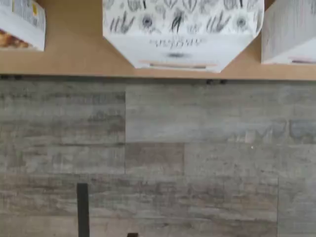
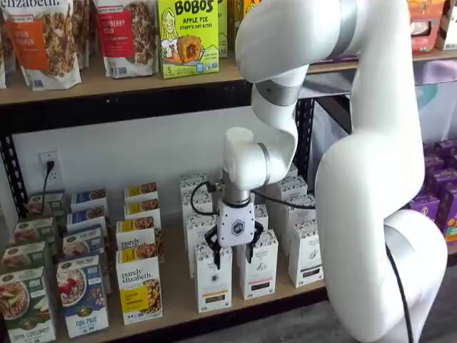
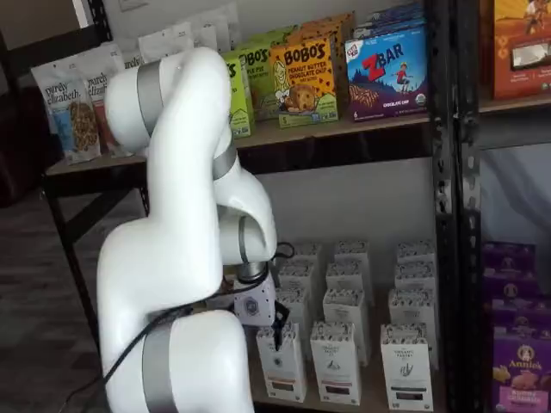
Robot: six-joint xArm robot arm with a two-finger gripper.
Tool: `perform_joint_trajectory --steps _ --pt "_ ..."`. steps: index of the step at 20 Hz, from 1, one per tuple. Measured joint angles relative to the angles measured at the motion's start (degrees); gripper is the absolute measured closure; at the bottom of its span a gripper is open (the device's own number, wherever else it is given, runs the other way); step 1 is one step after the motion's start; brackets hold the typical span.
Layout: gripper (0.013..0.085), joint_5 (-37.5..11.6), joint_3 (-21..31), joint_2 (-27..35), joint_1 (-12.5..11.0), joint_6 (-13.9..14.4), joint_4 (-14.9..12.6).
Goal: Pick up the white box with a yellow strip in the middle, on the bottom shelf, the fourth box from the left
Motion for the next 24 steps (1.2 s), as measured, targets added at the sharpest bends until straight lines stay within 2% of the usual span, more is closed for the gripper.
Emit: perform_joint_trajectory --steps 11,14,24 --pt "0.013 0.3 -9.6 8.2 -3.0 -3.1 0.1" --pt "0.013 0.8 -12.5 10.3 -3.3 -2.7 -0.6" --pt "0.013 1.5 -18.7 14.3 -3.9 -4.8 1.0"
